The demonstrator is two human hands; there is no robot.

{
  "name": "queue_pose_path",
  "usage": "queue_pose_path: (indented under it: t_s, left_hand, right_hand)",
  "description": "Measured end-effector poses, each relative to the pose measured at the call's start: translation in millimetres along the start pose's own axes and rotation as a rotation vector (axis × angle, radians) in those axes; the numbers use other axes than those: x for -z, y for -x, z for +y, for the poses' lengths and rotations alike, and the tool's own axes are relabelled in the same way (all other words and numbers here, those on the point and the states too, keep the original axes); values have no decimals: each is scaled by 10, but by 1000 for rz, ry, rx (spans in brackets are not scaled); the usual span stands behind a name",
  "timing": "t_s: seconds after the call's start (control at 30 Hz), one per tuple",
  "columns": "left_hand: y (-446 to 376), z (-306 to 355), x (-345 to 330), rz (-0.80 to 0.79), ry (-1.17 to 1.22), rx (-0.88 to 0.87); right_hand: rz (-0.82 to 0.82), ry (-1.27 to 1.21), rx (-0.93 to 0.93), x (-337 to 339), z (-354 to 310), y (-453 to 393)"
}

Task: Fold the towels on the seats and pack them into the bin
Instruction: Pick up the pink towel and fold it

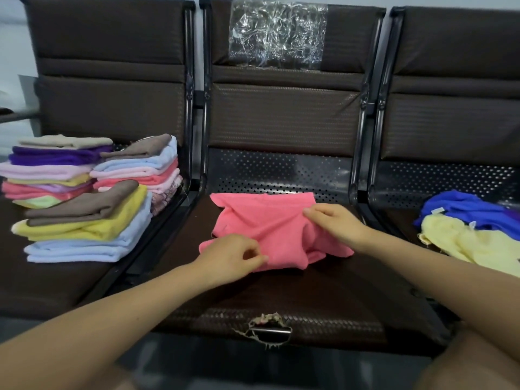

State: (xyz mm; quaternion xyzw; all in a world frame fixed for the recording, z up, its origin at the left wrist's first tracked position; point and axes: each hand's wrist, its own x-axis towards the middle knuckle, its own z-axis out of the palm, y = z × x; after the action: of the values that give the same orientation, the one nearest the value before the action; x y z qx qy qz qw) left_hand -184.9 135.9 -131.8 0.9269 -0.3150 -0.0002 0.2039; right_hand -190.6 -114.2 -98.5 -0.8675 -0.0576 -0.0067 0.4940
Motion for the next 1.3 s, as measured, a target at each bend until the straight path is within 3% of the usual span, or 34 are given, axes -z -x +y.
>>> queue_pose_path:
  t_s: [0.1, 0.2, 0.27, 0.4, 0.6, 0.67, 0.8, 0.87, 1.1, 1.23, 1.3]
  left_hand:
    - [-37, -37, -82, -72, -36, -58]
    - [-118, -72, -142, -124, -100, -35]
    - [-184, -97, -158, -134, -109, -31]
    - [-317, -150, -207, -135, -33, -23]
    - [-511, -169, -146, 8, 380, 176]
    - [-551, -149, -80, 80, 487, 261]
    - [-563, -31, 72, 182, 631, 323]
    - [-563, 10, 160, 258, 744, 368]
    - [-524, -201, 539, 509, 864, 445]
    - [-449, -143, 704, 451, 1029, 354]
    - [-402, -90, 747, 439, 1088, 338]
  right_hand:
    - [220, 74, 13, 78, 39, -156]
    - [376, 647, -10, 204, 114, -303]
    - [360, 915, -81, 238, 194, -406]
    - [277, 670, -207, 183, 316, -546]
    - [-46, 402, 36, 46, 219, -227]
    - [-152, 298, 14, 22, 154, -137]
    - [-276, 635, 7, -110, 277, -192]
    - [-262, 720, 65, -167, 319, -254]
    - [-13, 63, 78, 22, -291, -199]
    - [-56, -399, 57, 149, -714, 2]
    - [-110, -443, 32, 196, -809, 46]
